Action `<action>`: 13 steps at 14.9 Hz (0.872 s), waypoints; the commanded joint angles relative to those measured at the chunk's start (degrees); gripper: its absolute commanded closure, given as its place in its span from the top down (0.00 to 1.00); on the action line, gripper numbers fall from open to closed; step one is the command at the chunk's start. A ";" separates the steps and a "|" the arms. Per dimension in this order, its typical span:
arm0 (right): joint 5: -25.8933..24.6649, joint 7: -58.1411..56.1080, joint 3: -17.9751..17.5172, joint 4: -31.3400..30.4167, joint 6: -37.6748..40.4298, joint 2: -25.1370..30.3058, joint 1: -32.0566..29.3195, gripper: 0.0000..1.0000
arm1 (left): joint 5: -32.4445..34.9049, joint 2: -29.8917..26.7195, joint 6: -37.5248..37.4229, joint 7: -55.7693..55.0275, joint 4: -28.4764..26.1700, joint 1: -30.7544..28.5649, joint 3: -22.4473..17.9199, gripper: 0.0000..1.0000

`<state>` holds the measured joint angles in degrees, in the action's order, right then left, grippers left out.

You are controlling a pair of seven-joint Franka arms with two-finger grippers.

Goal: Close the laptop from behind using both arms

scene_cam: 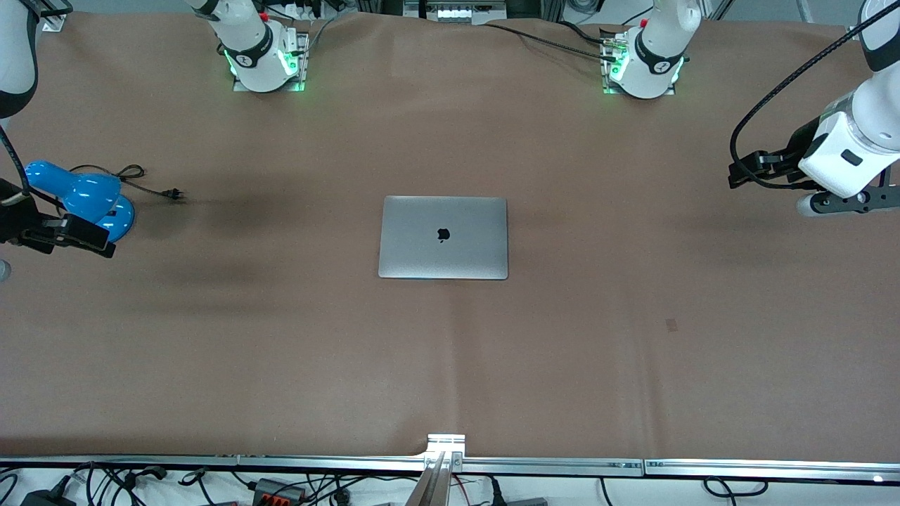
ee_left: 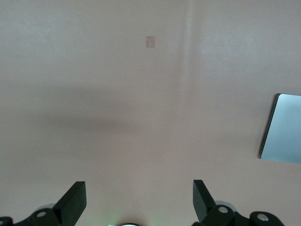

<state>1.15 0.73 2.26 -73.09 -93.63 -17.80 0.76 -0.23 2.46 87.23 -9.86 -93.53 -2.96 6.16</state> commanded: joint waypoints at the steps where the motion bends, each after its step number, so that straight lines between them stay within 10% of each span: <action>1: -1.15 -2.05 -1.38 -12.02 -3.82 8.62 -1.55 1.00 | -1.17 -0.53 -0.92 0.45 0.54 0.41 -0.45 1.00; 5: -3.52 -1.44 -1.46 -27.62 -10.88 18.84 -1.55 1.00 | -1.09 -0.53 -0.92 0.46 0.54 0.59 -0.36 1.00; 13: -2.99 -2.05 -1.46 -23.94 -1.56 19.64 -1.55 1.00 | -1.09 -0.53 -1.10 0.46 0.54 0.50 -0.27 1.00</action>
<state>-1.24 -0.32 1.78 -97.33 -96.88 1.18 0.24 -0.26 2.44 87.20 -9.86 -93.45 -2.64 6.19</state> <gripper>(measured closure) 0.000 0.000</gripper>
